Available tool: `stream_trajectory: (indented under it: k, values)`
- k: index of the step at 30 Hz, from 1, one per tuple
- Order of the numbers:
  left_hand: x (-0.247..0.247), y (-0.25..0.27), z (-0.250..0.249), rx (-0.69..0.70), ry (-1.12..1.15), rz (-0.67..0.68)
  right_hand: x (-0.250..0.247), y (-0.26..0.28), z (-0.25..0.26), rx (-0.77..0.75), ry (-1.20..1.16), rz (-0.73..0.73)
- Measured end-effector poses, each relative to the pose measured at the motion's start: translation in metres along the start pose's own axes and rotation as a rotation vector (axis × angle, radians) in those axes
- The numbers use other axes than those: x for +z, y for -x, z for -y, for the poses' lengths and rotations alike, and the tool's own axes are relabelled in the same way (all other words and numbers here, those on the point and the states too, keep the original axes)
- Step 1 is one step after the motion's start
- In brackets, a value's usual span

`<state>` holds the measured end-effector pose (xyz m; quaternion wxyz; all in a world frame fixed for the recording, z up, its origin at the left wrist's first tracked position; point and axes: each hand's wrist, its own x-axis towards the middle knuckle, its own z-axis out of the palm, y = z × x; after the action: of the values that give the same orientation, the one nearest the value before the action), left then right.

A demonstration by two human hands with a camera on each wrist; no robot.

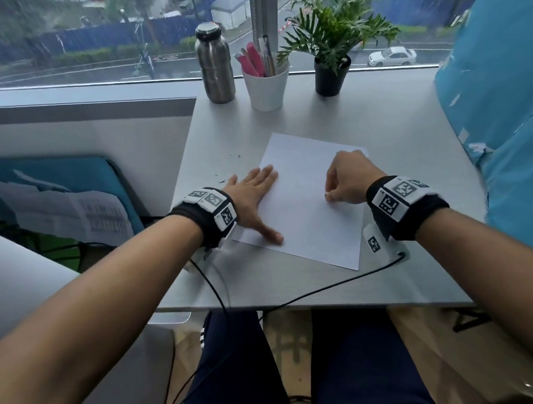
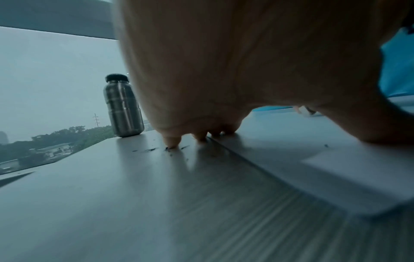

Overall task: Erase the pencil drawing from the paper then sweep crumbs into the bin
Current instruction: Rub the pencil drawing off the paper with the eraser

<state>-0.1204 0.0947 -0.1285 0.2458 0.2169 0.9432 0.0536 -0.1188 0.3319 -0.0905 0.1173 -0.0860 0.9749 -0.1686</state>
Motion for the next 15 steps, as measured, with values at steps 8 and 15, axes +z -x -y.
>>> stream_trajectory:
  k: [8,15]
  values:
    - [0.003,0.001,0.0,0.009,-0.001,0.021,0.019,-0.032,0.046,-0.139,-0.15,-0.067]
    - [0.005,0.001,-0.002,0.016,0.004,0.019,0.04,0.004,0.072,-0.292,-0.165,0.021]
